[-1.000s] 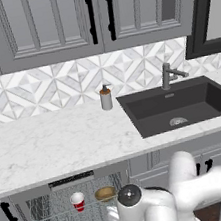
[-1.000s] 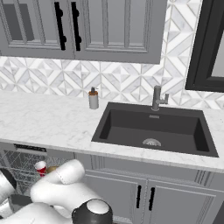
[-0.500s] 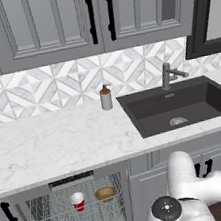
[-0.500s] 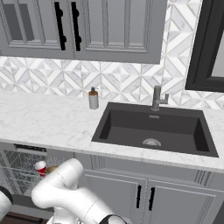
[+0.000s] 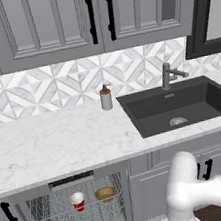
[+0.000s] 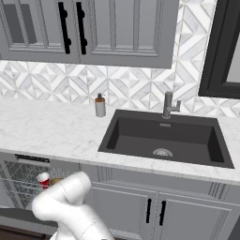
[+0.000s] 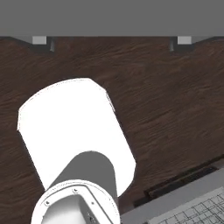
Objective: Pick up the cup and bowl from the counter, place them in the dishwasher, and close the dishwasher door.
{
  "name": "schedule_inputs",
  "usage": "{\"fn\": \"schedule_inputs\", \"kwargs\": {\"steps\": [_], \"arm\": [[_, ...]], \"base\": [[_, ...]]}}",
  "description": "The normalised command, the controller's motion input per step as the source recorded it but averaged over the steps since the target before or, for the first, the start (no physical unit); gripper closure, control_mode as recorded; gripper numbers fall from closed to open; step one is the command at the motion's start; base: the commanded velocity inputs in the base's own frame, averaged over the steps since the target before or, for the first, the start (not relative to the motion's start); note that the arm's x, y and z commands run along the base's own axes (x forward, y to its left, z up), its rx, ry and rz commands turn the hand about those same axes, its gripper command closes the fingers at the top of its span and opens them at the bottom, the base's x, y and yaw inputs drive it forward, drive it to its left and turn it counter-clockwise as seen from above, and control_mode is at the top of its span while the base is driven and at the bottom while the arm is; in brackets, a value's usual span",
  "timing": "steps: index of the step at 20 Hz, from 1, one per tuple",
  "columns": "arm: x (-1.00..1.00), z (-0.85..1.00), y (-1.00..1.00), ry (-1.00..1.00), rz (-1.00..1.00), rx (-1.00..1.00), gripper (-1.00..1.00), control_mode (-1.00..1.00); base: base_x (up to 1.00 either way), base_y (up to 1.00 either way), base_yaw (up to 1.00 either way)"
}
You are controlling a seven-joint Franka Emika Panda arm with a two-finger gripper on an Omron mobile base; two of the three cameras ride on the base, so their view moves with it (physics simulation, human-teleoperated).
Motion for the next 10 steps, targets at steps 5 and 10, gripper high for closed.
{"fn": "schedule_inputs", "kwargs": {"steps": [5, 10], "arm": [[-1.0, -0.06, 0.29, -0.18, 0.17, -0.13, -1.0, -1.0], [-0.86, -0.58, 0.08, -0.21, 0.02, -0.02, -1.0, -1.0]], "base": [[0.0, 0.0, 0.0], [0.0, 0.0, 0.0]]}}
